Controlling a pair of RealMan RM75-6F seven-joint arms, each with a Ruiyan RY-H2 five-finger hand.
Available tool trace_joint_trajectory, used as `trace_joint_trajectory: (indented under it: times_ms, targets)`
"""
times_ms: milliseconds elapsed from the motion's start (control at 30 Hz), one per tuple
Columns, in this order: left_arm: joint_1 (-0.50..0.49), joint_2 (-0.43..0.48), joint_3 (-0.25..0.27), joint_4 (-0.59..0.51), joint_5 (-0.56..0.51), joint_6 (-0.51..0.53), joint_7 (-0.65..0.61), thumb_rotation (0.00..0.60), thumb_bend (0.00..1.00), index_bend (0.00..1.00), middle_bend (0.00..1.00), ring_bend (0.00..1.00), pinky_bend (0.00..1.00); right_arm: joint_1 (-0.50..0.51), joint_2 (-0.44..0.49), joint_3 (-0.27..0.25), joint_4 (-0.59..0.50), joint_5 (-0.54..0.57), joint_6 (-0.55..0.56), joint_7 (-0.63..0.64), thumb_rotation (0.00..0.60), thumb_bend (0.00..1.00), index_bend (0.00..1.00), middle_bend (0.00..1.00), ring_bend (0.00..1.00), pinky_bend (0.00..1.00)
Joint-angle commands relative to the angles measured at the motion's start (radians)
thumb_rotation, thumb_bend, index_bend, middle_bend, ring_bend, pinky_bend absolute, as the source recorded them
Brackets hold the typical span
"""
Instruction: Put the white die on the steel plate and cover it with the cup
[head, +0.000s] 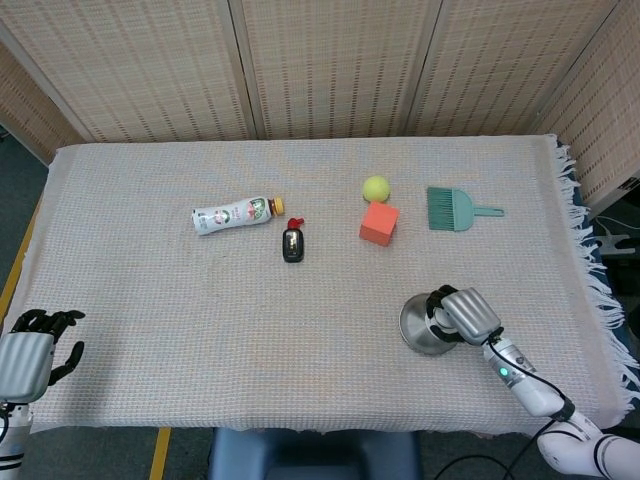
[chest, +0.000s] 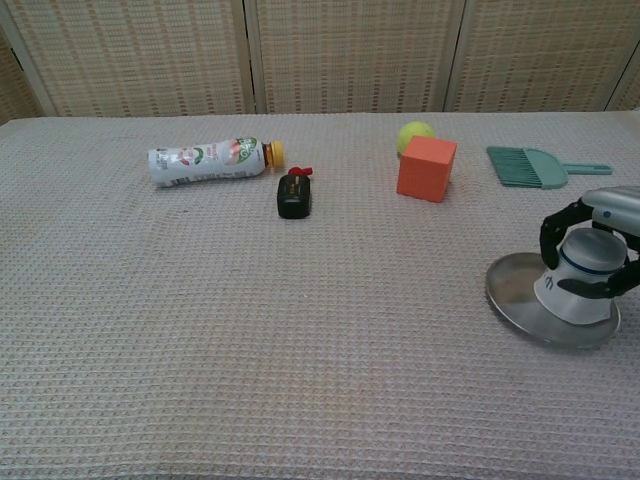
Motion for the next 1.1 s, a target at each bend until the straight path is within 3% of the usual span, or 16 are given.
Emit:
trace_joint_trajectory:
  times_ms: [33,333,667,800,1033,1100]
  targets:
    - [0.0,0.0,0.001,-0.001,0.001,0.0,0.001,0.6,0.37,0.34,0.42,0.42,0.26,-0.01,-0.026,-0.003,0.036,-0.01,0.022,0.045,0.6,0.22,0.53,0.42,0.31,0.65]
    - [0.001,0.001,0.001,-0.002,0.001,0.001,0.004,0.6,0.37,0.34,0.42,0.42,0.25,0.005,-0.012,-0.048,0.036,-0.086,0.045,0.334,0.6,0.22,0.53,0.42,0.31,0.65]
    - [0.001,0.001,0.001,-0.005,0.001,0.002,0.002,0.6,0.37,0.34,0.42,0.42,0.25,-0.028,-0.136,-0.011,0.284,-0.078,0.142,0.132,0.6,0.23,0.53,0.42,0.31,0.65]
    - [0.001,0.0,0.002,-0.003,0.003,0.001,0.006,0.6,0.37,0.34,0.42,0.42,0.25,-0.032,-0.178,-0.01,0.36,-0.078,0.154,0.166,0.6,0.23,0.53,0.42,0.31,0.65]
    - [0.001,0.0,0.002,-0.004,0.002,-0.001,0.008,0.6,0.37,0.34,0.42,0.42,0.25,-0.012,-0.118,-0.055,0.245,-0.1,0.108,0.46,0.6,0.23,0.53,0.42,0.31,0.65]
    - [0.001,0.0,0.002,-0.004,0.002,-0.001,0.007,0.6,0.37,0.34,0.42,0.42,0.25,-0.009,-0.109,-0.059,0.234,-0.102,0.103,0.484,0.6,0.23,0.53,0.42,0.31,0.65]
